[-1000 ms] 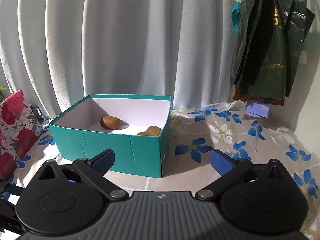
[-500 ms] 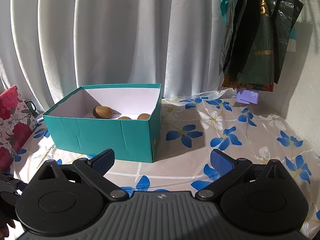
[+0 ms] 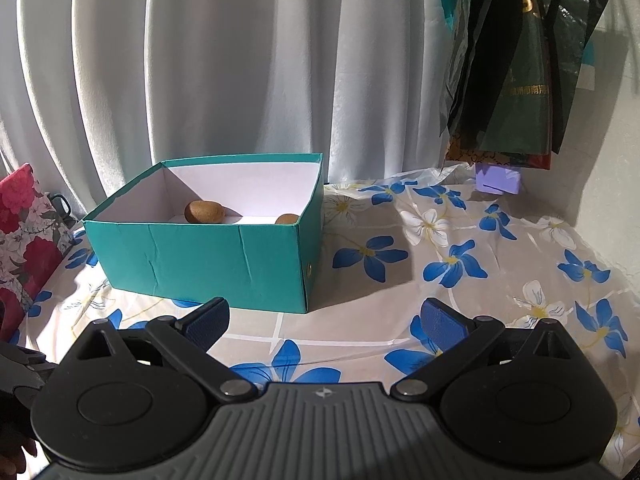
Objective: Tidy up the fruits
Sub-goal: 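Grasp the yellow pear with the left gripper while the right gripper withdraws from the box, then grasp the orange with the right gripper while the left gripper holds the pear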
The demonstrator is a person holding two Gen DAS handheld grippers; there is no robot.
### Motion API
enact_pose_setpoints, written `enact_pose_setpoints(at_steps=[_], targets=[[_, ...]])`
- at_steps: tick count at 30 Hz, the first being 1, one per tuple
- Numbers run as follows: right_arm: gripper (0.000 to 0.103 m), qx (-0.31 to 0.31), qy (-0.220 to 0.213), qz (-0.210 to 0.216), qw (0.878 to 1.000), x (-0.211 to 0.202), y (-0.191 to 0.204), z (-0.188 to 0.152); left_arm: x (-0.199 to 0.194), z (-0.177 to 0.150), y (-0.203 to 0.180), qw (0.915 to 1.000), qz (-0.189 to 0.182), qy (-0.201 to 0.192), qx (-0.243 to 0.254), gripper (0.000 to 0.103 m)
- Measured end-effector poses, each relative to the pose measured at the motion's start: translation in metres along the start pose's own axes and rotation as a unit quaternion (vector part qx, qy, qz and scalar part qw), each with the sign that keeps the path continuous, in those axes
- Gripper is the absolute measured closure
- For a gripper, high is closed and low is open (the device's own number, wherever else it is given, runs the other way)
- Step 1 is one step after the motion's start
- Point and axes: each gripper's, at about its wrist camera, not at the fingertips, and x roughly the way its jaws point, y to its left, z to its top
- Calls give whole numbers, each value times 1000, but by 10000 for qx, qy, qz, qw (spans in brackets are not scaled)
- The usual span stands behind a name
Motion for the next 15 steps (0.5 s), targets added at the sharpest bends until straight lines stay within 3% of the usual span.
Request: enact_pose_setpoints(at_steps=[6,15], targets=[[2,-155,136,55,9998,0,5,-6,-8,0,6,9999,15,-89,-146,26],[19,-551,736,383,9950,5,29,-28,-45,4,17,9974,170,-607,-348,26]])
